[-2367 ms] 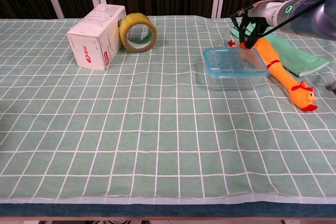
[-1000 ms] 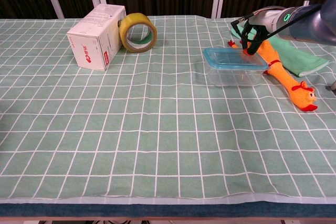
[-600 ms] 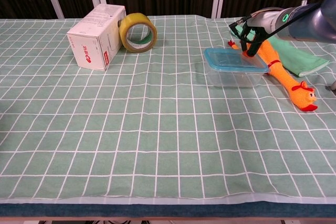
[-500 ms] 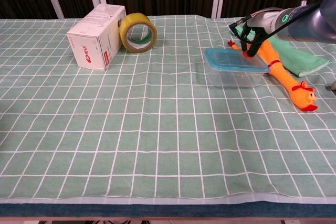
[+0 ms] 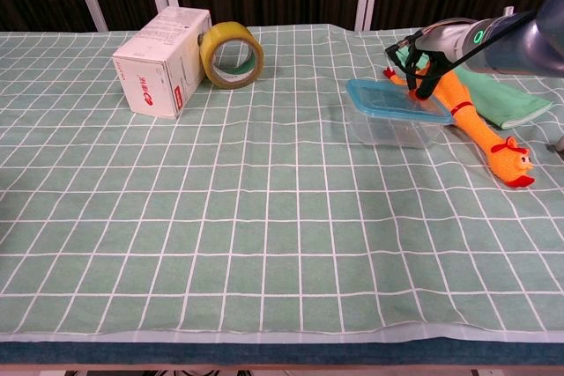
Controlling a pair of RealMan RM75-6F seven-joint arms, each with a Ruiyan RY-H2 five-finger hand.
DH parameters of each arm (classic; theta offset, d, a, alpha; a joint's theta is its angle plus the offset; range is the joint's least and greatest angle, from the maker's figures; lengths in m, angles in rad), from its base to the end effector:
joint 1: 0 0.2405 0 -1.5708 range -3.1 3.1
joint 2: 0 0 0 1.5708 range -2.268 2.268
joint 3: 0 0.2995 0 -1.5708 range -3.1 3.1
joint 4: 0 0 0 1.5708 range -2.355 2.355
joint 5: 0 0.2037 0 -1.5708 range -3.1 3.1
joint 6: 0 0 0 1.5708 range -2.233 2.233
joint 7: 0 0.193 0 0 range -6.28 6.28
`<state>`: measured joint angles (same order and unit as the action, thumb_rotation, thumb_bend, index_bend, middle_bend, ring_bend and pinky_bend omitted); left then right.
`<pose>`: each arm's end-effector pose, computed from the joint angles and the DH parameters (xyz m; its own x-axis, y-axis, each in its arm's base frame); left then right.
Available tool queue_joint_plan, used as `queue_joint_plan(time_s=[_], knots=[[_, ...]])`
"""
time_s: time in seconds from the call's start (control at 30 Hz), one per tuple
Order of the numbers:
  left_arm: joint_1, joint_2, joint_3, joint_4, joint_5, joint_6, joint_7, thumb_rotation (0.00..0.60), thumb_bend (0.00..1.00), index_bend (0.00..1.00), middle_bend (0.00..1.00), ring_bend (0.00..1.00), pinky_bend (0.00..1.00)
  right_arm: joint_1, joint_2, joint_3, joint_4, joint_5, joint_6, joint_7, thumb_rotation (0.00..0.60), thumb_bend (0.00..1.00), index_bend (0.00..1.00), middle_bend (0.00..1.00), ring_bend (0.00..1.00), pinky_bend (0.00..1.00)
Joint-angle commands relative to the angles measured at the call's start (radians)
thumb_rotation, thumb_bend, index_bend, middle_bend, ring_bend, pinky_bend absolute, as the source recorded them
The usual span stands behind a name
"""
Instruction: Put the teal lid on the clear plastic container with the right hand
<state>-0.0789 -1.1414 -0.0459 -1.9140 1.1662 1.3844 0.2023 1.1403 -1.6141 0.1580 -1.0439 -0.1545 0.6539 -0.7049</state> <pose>-0.3481 0.2138 0.1405 0.2153 0.1860 0.9587 0.9259 0.2733 -0.2610 -0.1851 -0.5402 -0.0285 0.4691 -0.4683 0.7487 -0.8506 -0.0116 0.5257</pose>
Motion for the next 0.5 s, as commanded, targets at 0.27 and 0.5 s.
queue_joint_plan(time_s=[0.27,0.5], knots=[[0.001,-0.001,0.000,0.002,0.003,0.003,0.000,0.600,0.74,0.19,0.00,0.00,0.00,-0.012,0.017,0.043,-0.035,-0.076,0.061,0.072,0.600,0.46,0.57,0.00,0.00,0.00],[0.002,-0.003,0.002,0.007,0.014,0.008,0.000,0.600,0.74,0.19,0.00,0.00,0.00,-0.100,0.124,0.094,-0.256,-0.279,0.255,0.205,0.600,0.45,0.02,0.00,0.00,0.00]])
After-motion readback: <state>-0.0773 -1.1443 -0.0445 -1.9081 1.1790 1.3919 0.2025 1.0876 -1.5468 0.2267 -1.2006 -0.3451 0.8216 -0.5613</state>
